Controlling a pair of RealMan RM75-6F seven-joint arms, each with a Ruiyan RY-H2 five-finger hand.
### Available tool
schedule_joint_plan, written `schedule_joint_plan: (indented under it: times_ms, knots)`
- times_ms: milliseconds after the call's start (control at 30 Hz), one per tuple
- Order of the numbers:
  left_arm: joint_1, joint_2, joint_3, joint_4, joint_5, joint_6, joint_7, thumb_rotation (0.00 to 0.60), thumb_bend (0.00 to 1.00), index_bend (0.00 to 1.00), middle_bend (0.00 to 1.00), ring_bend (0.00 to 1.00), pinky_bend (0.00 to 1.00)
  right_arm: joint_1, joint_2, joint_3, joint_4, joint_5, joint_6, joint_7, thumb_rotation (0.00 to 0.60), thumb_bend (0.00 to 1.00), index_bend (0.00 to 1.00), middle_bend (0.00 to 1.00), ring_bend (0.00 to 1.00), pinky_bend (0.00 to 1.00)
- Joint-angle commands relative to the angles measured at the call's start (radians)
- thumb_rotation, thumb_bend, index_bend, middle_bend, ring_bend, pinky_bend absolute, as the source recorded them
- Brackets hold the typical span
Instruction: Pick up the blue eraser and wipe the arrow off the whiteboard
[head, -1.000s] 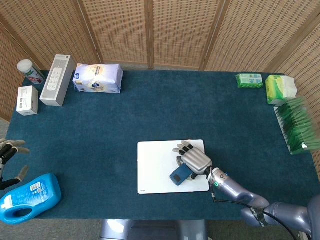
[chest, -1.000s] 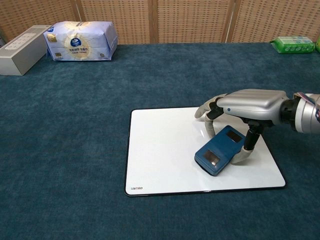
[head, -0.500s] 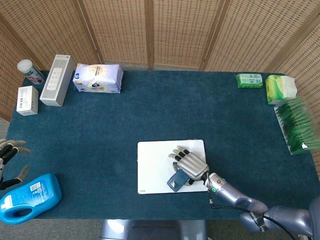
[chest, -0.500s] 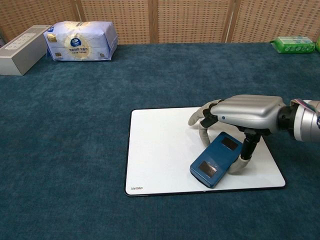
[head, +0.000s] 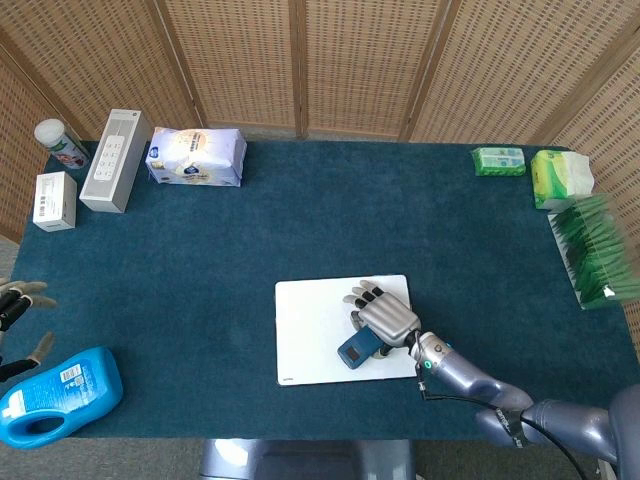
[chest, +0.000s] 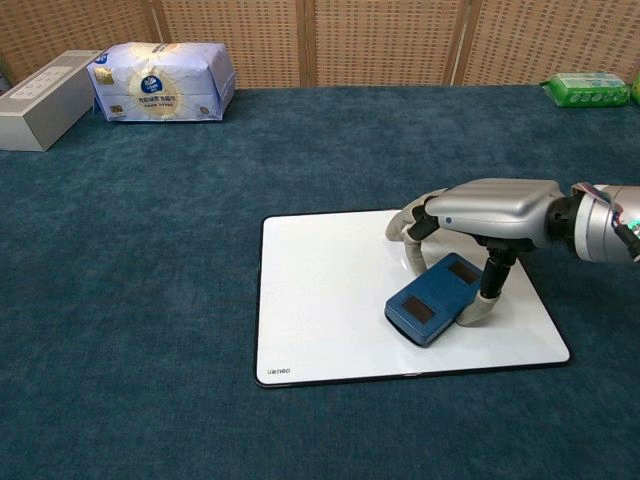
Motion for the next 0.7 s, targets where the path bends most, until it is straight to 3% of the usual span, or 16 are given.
schedule_joint_plan:
  times_ms: [33,367,700]
  knots:
    - [0.001,0.001,0.0,0.0,0.0,0.001,-0.001,0.6,0.43,0.36,0.27,0.21,0.14,0.006,0.004,0.005,0.006,0.001,-0.006,0.007,0.6,0.07,0.61,0.16,0.0,0.0]
    - [-0.001,-0.001,0.001,0.001,0.0,-0.004,0.001,0.6,0.43,0.36,0.27,0.21,0.14,0.013,0.013,0.012,0.028,0.003,-0.013,0.032,0.6,0.07,0.61,0.16,0.0,0.0]
    - [-0.009,-0.003,-0.003,-0.003,0.0,-0.013,0.008,0.6,0.43,0.36,0.27,0.21,0.14,-0.006,0.013,-0.016,0.019,-0.013,-0.003,0.034,0.6,0.07,0.61,0.17,0.0,0.0]
